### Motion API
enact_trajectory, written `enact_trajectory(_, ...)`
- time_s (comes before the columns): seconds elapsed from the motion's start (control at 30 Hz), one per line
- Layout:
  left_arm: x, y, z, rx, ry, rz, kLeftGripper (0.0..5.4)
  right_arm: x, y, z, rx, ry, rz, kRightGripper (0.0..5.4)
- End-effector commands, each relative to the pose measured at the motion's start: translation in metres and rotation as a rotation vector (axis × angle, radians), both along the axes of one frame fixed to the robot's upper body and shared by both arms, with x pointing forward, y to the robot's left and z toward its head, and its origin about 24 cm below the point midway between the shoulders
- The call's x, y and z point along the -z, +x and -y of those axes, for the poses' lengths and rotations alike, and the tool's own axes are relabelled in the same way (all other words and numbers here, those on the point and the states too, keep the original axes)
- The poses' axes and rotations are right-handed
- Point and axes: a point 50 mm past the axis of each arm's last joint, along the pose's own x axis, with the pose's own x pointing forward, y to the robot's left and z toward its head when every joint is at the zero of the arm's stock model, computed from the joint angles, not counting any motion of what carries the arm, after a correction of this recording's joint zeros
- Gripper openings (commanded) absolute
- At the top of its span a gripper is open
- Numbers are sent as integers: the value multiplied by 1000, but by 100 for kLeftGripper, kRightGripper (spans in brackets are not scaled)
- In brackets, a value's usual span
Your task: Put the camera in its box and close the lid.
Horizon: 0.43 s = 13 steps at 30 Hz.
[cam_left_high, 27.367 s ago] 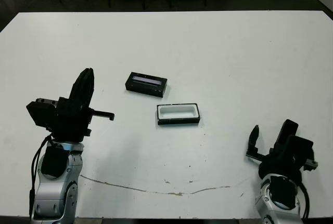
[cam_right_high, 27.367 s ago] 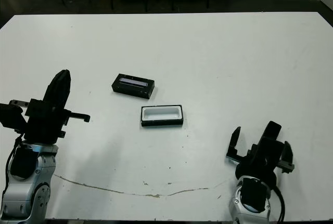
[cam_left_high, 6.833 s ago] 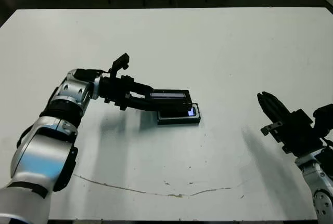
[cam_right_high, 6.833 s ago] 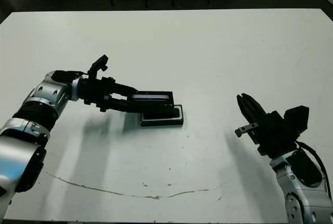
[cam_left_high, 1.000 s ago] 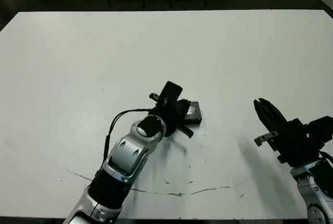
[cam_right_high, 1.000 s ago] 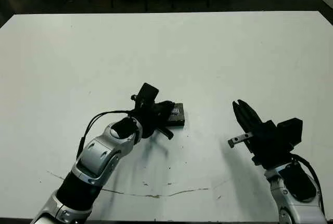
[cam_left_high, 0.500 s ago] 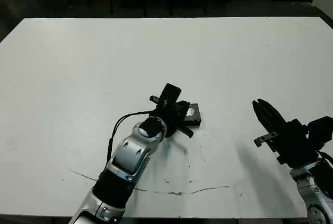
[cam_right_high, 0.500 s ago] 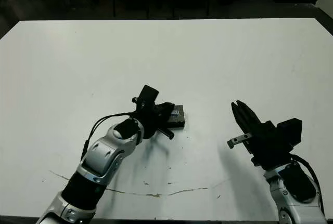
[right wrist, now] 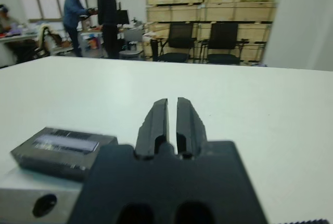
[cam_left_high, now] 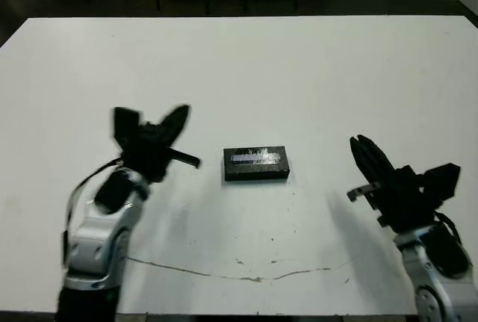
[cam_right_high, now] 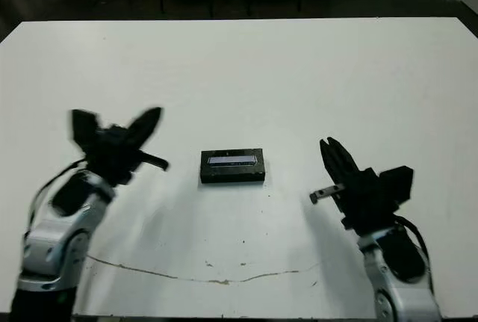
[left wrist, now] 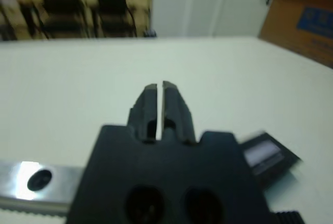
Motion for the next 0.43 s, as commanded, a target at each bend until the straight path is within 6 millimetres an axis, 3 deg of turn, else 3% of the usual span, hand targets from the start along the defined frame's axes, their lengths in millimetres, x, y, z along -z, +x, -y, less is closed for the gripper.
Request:
enact_trajectory(0.03,12,-6,-17,-94,82,77,1,5,10,-5,54,-6,-2,0)
enact_trajectory(0.1,21,-6,-23,-138,53,89,1,7,15,-10,87,-20,27,0)
enact_trajectory(0.27,57,-7,-29,-288,-295,-122,1,25,16,-21,183,-88,92,0)
enact_trajectory(0.43,73,-17,-19,-291,-358,-180,1,38,12,-27,225,-117,105,0)
